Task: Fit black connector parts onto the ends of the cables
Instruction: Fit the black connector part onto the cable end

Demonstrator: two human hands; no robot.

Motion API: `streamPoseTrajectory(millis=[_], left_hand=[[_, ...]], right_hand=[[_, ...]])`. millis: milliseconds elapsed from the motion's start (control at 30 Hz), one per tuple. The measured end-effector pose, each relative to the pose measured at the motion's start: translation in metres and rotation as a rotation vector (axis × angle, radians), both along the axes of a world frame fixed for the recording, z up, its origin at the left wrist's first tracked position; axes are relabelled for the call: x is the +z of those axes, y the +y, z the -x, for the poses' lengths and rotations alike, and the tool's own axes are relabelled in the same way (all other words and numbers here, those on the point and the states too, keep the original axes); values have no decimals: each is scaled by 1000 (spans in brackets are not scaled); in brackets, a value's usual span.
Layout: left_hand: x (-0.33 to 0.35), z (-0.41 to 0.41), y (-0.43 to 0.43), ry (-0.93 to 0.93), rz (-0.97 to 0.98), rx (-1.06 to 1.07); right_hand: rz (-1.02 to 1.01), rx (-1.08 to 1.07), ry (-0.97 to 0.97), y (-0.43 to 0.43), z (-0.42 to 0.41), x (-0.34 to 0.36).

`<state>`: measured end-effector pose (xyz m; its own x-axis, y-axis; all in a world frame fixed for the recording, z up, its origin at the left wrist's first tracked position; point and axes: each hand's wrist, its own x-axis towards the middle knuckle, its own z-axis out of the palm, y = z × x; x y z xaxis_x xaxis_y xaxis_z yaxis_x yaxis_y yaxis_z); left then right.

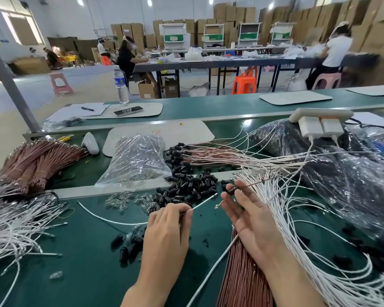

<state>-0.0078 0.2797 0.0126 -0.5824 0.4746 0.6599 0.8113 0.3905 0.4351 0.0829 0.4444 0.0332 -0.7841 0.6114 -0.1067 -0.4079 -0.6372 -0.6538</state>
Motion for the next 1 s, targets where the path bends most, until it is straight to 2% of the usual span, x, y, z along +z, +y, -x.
streamPoseTrajectory(millis=[333, 833, 1000], left_hand=[[-1, 2, 1, 32, 24, -32], [4, 0, -4, -70, -7, -74], [5, 0, -3, -27, -12, -98]], right_hand=[[-10, 145, 19, -7, 5, -3], [-27, 157, -35, -15, 8, -5], [-7, 136, -46, -14, 9, -4]])
